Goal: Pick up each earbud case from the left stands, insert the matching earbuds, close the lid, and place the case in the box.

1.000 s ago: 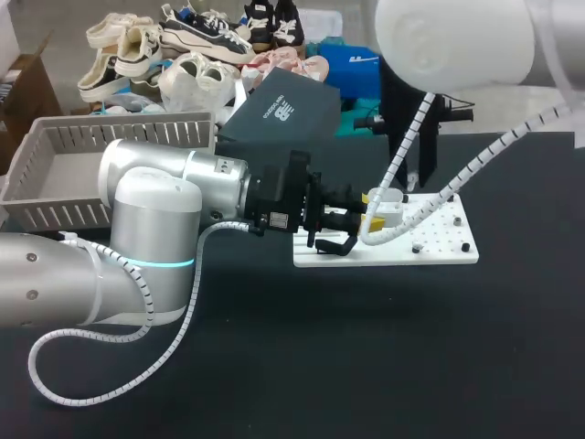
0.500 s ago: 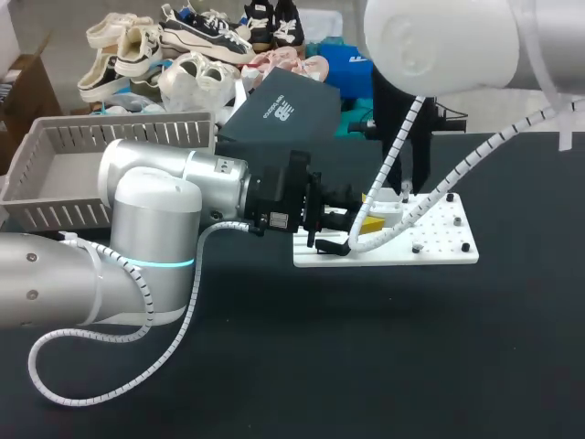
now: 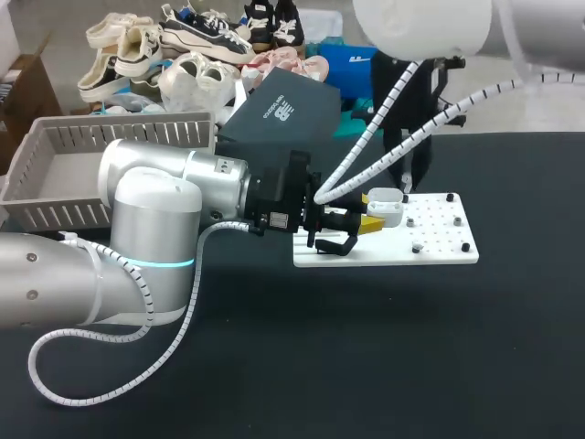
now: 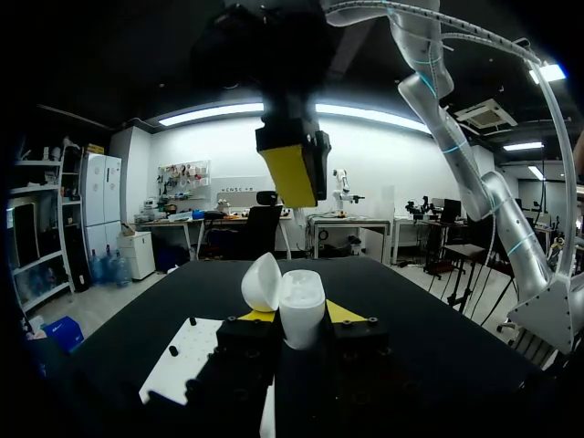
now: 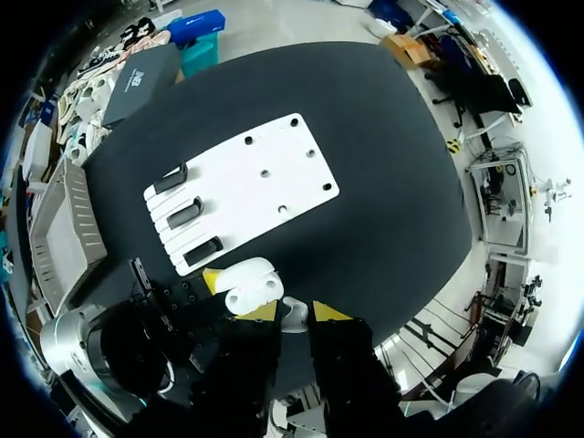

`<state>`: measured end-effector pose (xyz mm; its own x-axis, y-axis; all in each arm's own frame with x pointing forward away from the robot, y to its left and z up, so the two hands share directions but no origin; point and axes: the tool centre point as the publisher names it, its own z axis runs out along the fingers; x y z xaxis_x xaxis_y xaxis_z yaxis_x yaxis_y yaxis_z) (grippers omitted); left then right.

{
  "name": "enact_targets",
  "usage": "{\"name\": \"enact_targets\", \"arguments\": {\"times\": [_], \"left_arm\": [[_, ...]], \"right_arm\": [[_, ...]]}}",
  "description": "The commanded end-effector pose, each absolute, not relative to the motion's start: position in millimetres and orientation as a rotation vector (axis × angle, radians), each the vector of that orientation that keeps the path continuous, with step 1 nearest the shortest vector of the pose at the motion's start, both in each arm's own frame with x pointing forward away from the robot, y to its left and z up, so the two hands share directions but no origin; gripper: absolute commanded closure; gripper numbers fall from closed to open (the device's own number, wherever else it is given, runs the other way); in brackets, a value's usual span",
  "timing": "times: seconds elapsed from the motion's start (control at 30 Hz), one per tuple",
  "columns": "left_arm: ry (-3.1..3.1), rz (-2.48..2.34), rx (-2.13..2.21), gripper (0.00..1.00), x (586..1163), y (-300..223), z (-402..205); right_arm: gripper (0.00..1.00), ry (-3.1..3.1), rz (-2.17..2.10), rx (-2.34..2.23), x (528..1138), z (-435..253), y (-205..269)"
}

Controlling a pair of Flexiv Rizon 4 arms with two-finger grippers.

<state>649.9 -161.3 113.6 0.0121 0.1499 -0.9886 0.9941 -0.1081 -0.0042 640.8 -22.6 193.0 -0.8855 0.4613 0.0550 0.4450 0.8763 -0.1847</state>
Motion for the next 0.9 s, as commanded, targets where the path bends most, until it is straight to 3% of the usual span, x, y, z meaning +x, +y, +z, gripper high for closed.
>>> {"name": "enact_targets", "arguments": {"times": [0.03,0.9], "left_arm": [[1.265,-1.210,1.403,1.00,650.1,-161.8,113.1],[1.265,-1.210,1.403,1.00,650.1,-161.8,113.1]], "right_arm": [[1.00,-2.965,0.261,-0.726,634.5,191.2,-21.5],[1.00,-2.854,0.228,-0.908,642.1,190.4,-23.4]]}}
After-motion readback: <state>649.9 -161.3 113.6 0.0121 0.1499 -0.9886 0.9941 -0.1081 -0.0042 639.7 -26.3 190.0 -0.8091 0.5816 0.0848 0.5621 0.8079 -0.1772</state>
